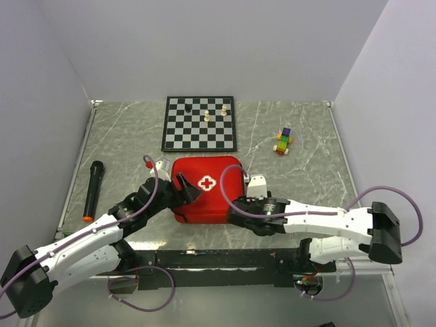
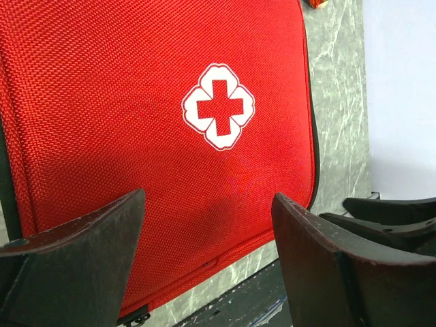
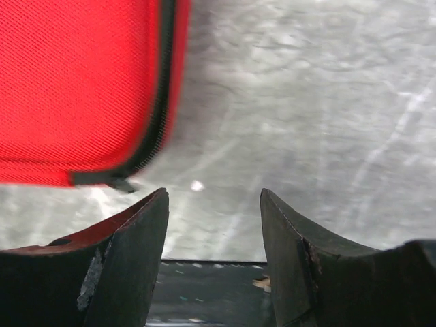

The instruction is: Organize the medicine kit

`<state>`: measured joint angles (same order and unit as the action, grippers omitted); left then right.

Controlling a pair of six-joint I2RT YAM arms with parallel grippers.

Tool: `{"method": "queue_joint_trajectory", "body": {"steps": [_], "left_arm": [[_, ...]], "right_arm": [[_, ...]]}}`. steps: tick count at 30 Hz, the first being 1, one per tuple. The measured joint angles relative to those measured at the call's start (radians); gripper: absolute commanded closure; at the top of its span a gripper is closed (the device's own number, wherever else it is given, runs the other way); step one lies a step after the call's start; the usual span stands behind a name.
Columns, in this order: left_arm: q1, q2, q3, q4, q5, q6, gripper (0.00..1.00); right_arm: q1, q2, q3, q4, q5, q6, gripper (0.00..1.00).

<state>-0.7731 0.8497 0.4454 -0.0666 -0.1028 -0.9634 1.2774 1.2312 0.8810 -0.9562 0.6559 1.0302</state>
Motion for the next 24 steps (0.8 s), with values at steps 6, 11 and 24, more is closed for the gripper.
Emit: {"method": "queue_joint_trajectory", "body": {"steps": [6, 11, 24], "left_arm": [[0.001, -0.004, -0.004, 0.002, 0.000, 0.000, 0.19], [0.002, -0.006, -0.004, -0.002, -0.001, 0.000, 0.19], [0.009, -0.031, -0.013, -0.013, -0.010, 0.002, 0.19]], "right_arm": [[0.060, -0.050, -0.014, -0.038, 0.026, -0.034, 0.30], [0.095, -0.016, 0.003, 0.031, 0.022, -0.120, 0.30], [0.040, 0.145, 0.079, 0.028, 0.015, -0.132, 0.36]]}}
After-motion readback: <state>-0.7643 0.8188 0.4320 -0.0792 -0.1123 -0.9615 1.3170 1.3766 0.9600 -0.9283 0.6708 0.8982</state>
